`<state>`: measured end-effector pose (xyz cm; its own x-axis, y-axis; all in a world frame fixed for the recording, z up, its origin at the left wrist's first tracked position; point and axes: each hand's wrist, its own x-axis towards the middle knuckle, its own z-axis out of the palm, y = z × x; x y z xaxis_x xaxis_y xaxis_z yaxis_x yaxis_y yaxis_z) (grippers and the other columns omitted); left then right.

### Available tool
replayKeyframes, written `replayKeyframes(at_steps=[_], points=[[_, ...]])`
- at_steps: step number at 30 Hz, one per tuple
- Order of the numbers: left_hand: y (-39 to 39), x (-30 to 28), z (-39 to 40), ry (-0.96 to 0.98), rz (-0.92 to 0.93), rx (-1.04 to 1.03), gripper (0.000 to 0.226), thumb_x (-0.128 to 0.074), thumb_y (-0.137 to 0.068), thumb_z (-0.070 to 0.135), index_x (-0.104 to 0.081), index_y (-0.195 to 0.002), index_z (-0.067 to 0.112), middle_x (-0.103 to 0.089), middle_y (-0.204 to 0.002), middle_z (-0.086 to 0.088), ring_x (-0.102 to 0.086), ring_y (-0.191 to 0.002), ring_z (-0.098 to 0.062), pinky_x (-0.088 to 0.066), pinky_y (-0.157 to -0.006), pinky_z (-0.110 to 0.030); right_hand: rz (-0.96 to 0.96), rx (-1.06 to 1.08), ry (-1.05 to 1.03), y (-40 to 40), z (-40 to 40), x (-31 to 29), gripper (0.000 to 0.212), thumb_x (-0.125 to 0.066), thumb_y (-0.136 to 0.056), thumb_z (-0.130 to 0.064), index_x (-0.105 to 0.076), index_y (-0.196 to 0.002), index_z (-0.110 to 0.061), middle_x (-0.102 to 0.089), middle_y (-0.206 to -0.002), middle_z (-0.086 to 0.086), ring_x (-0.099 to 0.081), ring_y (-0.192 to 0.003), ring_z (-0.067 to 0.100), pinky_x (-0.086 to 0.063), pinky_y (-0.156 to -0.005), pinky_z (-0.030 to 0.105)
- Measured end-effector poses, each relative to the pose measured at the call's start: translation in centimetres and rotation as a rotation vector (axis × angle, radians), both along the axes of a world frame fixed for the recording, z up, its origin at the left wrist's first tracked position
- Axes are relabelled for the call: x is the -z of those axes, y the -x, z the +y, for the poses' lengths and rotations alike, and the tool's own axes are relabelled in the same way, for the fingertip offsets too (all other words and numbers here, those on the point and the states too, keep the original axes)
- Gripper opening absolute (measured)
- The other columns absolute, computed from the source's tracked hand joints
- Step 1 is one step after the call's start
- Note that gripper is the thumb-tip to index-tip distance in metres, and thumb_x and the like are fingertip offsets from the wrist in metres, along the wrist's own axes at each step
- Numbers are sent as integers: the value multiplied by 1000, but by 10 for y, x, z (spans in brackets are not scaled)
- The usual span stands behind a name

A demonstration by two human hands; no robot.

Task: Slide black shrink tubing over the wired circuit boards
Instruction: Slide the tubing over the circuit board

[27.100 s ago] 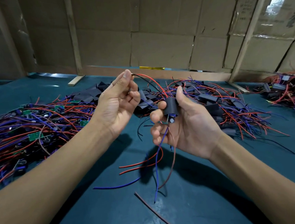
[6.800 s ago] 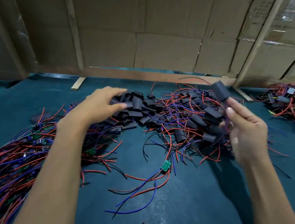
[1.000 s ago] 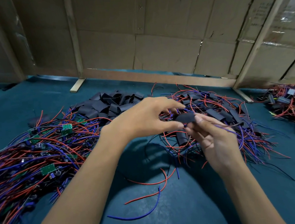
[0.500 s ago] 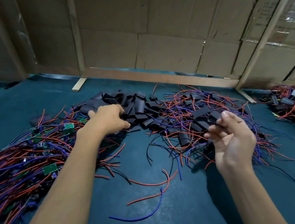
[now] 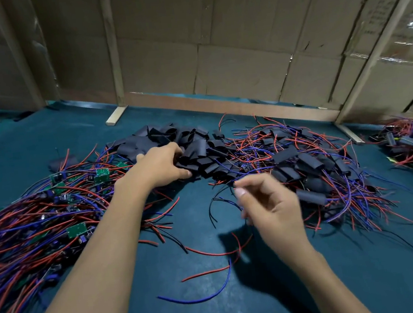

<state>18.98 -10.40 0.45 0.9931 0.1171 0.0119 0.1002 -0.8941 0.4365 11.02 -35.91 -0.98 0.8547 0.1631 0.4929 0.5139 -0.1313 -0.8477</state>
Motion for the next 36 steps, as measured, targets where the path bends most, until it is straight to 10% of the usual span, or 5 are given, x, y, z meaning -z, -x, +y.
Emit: replayKeyframes(at_steps=[5, 12, 17, 28, 36], points=[[5, -19, 1, 2, -82, 9, 66, -77, -77, 50, -47, -134, 38, -62, -127, 2, -53, -123, -28, -30, -93, -46, -335, -158, 444, 11, 12, 8, 10, -71, -91, -8, -74, -99, -11, -69, -92, -5, -64, -84, 8, -50, -76, 24], [27, -66, 11, 364, -355, 91, 54, -82, -79, 35, -59, -128, 34, -62, -104, 10, -62, -104, -11, -47, -95, -28, -236, -207, 588, 22, 27, 12, 23, -65, -96, -21, -70, -118, -16, -65, -117, -2, -60, -112, 18, -47, -99, 41], [34, -75, 9, 429, -446, 145, 46, -75, -85, 47, -67, -128, 33, -50, -106, 11, -58, -100, -2, -44, -98, -23, -219, -267, 1009, 22, 48, 17, 60, -35, -102, -57, -27, -157, -36, -17, -167, -12, -26, -140, 20, -23, -107, 40], [43, -57, 3, 571, -381, 182, 36, -52, -87, 60, -63, -77, 27, -59, -80, -8, -71, -66, -22, -47, -84, -44, -261, -178, 1039, 3, 63, 0, 40, -40, -102, -55, -62, -128, -33, -66, -113, -12, -46, -112, 19, -27, -96, 41], [25, -48, 6, 531, -428, -23, 69, -31, -95, 74, -62, -69, 18, -60, -48, -14, -60, -43, -24, -41, -51, -25, -265, -212, 960, 3, 126, 5, 35, -60, -97, -49, -68, -123, -26, -61, -109, 4, -51, -111, 28, -30, -89, 39]])
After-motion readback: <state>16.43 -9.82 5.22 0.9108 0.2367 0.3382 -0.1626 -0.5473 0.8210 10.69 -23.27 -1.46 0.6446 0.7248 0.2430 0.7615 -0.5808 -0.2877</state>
